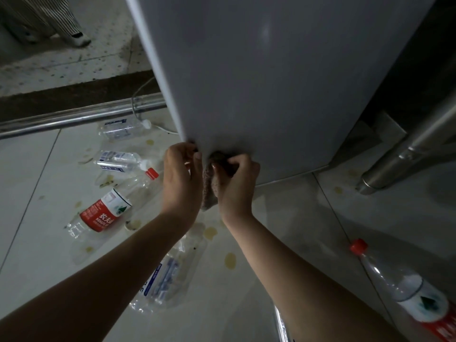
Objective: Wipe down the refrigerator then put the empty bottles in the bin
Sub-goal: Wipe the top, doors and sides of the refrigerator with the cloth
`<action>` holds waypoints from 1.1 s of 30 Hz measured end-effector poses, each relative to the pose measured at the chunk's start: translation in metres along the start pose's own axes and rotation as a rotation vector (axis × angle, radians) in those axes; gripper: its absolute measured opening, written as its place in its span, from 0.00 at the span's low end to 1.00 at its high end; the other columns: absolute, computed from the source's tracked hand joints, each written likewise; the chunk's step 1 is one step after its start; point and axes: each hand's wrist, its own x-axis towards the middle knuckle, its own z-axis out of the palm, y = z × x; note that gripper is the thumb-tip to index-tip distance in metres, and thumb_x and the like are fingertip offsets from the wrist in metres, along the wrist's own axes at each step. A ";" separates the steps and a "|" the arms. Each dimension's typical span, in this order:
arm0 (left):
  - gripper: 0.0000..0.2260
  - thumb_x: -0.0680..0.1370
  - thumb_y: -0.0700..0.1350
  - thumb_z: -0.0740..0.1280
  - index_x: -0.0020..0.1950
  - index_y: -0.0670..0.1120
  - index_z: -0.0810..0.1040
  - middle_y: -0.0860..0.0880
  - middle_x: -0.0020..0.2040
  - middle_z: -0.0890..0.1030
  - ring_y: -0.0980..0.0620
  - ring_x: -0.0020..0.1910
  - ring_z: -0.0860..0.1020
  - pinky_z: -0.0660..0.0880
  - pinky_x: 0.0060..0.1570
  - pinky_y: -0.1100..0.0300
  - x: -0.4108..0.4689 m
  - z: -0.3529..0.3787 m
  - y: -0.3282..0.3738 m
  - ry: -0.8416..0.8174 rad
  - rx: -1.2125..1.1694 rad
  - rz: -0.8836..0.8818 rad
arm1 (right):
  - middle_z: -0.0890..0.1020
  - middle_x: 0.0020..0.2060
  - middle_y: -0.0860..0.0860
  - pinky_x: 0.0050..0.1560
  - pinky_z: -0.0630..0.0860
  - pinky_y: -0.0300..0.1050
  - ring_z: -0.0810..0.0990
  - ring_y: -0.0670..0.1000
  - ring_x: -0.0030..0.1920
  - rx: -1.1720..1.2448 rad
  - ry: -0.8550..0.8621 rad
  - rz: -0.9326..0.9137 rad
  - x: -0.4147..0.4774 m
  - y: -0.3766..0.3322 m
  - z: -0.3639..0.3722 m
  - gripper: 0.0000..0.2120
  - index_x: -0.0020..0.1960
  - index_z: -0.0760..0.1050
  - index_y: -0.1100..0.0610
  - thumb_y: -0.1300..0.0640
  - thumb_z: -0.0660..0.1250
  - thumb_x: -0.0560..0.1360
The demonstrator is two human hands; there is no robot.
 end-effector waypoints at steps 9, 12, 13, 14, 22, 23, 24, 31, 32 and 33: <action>0.06 0.80 0.40 0.59 0.55 0.41 0.72 0.46 0.51 0.73 0.52 0.48 0.72 0.64 0.42 0.80 -0.003 0.009 0.007 0.042 0.038 0.002 | 0.68 0.47 0.55 0.47 0.61 0.19 0.68 0.39 0.41 -0.020 0.275 -0.166 0.027 0.002 -0.042 0.09 0.46 0.72 0.65 0.64 0.71 0.71; 0.02 0.80 0.41 0.59 0.52 0.47 0.69 0.47 0.50 0.73 0.52 0.48 0.72 0.65 0.42 0.79 -0.005 0.013 0.011 0.000 0.032 0.018 | 0.68 0.47 0.55 0.46 0.61 0.20 0.67 0.41 0.40 -0.010 0.310 -0.159 0.027 0.001 -0.041 0.10 0.46 0.72 0.65 0.64 0.71 0.71; 0.02 0.80 0.42 0.59 0.51 0.48 0.68 0.47 0.50 0.73 0.52 0.47 0.72 0.66 0.42 0.78 -0.004 0.015 0.012 -0.003 0.034 0.032 | 0.68 0.48 0.54 0.46 0.62 0.21 0.66 0.41 0.39 -0.007 0.307 -0.149 0.025 0.001 -0.037 0.10 0.46 0.72 0.64 0.63 0.71 0.71; 0.02 0.80 0.42 0.59 0.51 0.48 0.68 0.47 0.49 0.73 0.52 0.47 0.72 0.66 0.42 0.76 -0.003 0.015 0.014 -0.006 0.036 0.038 | 0.67 0.47 0.52 0.47 0.63 0.24 0.67 0.43 0.40 -0.007 0.289 -0.146 0.022 0.001 -0.032 0.09 0.46 0.71 0.63 0.63 0.71 0.71; 0.01 0.80 0.43 0.59 0.50 0.47 0.69 0.47 0.49 0.73 0.53 0.46 0.72 0.65 0.41 0.78 -0.005 0.022 0.020 -0.055 0.051 0.043 | 0.66 0.48 0.51 0.48 0.70 0.41 0.72 0.50 0.43 -0.066 0.122 -0.105 0.019 0.001 -0.032 0.08 0.47 0.69 0.57 0.61 0.69 0.73; 0.03 0.80 0.43 0.59 0.51 0.45 0.70 0.47 0.49 0.73 0.53 0.46 0.72 0.64 0.42 0.78 -0.006 0.025 0.020 -0.054 0.055 0.044 | 0.65 0.49 0.50 0.48 0.69 0.38 0.72 0.48 0.40 -0.057 0.141 -0.125 0.021 0.001 -0.034 0.08 0.46 0.70 0.58 0.62 0.69 0.73; 0.04 0.80 0.43 0.59 0.52 0.44 0.70 0.47 0.49 0.73 0.53 0.46 0.72 0.64 0.42 0.78 -0.007 0.027 0.021 -0.061 0.058 0.038 | 0.65 0.49 0.50 0.47 0.68 0.34 0.71 0.45 0.39 -0.062 0.147 -0.134 0.023 0.002 -0.038 0.08 0.46 0.70 0.58 0.63 0.70 0.73; 0.08 0.80 0.47 0.58 0.56 0.45 0.69 0.47 0.52 0.76 0.53 0.49 0.74 0.67 0.46 0.67 -0.011 0.054 0.037 -0.142 0.034 -0.012 | 0.69 0.43 0.48 0.46 0.64 0.27 0.71 0.48 0.45 -0.015 0.323 -0.145 0.051 0.012 -0.081 0.10 0.46 0.74 0.63 0.62 0.73 0.70; 0.08 0.80 0.47 0.58 0.56 0.45 0.69 0.47 0.52 0.75 0.54 0.49 0.73 0.67 0.45 0.68 -0.010 0.060 0.039 -0.133 0.035 -0.022 | 0.70 0.42 0.46 0.49 0.66 0.32 0.73 0.52 0.46 -0.001 0.346 -0.145 0.057 0.013 -0.088 0.10 0.46 0.74 0.62 0.62 0.73 0.69; 0.08 0.80 0.47 0.59 0.56 0.45 0.69 0.47 0.52 0.74 0.54 0.48 0.73 0.66 0.44 0.69 -0.010 0.065 0.043 -0.117 0.037 -0.031 | 0.72 0.41 0.46 0.50 0.70 0.38 0.74 0.54 0.47 0.012 0.366 -0.145 0.063 0.016 -0.095 0.10 0.46 0.74 0.60 0.61 0.73 0.68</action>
